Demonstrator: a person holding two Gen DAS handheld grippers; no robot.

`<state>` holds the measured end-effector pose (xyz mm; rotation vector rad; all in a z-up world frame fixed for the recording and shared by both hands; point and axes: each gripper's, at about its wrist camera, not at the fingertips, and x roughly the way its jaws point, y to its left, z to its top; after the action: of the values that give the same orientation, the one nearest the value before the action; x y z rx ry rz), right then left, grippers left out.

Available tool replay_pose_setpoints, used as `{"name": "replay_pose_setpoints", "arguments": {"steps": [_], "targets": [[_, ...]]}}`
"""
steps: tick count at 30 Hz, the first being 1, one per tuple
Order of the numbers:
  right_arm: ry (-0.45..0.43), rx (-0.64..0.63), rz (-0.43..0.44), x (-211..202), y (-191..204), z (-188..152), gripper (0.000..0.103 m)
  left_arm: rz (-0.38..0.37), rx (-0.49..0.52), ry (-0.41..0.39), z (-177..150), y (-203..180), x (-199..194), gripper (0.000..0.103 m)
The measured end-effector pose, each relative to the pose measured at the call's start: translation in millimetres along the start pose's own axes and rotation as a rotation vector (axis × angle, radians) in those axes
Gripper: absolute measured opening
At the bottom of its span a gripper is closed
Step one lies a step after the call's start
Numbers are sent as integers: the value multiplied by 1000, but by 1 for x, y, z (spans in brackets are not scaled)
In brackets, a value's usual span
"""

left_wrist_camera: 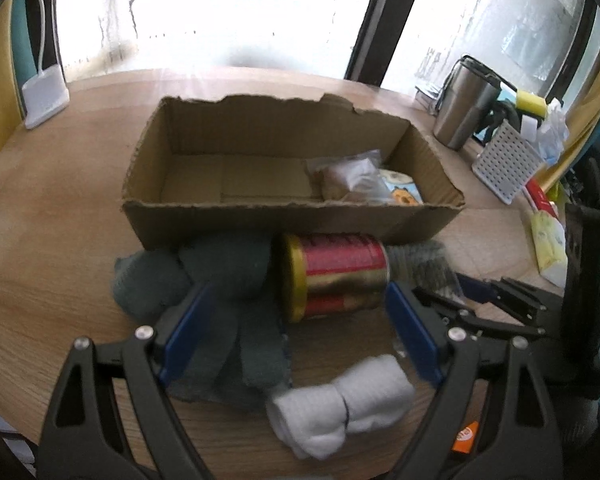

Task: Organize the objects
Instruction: 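Move the left tool toward the red can while the right tool approaches the cotton swab bag, then grasp the red-and-gold can with the left tool while the right tool grasps the cotton swab bag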

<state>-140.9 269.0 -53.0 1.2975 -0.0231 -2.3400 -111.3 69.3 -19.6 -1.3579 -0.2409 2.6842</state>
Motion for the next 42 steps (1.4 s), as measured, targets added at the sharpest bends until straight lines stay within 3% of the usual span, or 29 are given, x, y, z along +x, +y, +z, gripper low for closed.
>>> {"name": "replay_pose_setpoints", "arguments": {"steps": [3,7,13,29,34,42], "targets": [[-5,-1,-2,-2,-3,-1,49,24,12,-34,2,-4,-9,88],[-12,3,-2,-4,-8,-2,48,2,23,-49,4,-11,-13,88],[-22,19,-6,-9,-21,-5,47,-26,53,-1,0,-26,-1,88],[-42,38,28,-17,-36,-13,46,10,70,68,0,-36,37,86],[-47,40,30,-21,-36,-13,40,1,64,92,-2,-34,43,71],[-59,40,13,-28,-34,-12,35,-28,70,67,-5,-31,35,68]]}}
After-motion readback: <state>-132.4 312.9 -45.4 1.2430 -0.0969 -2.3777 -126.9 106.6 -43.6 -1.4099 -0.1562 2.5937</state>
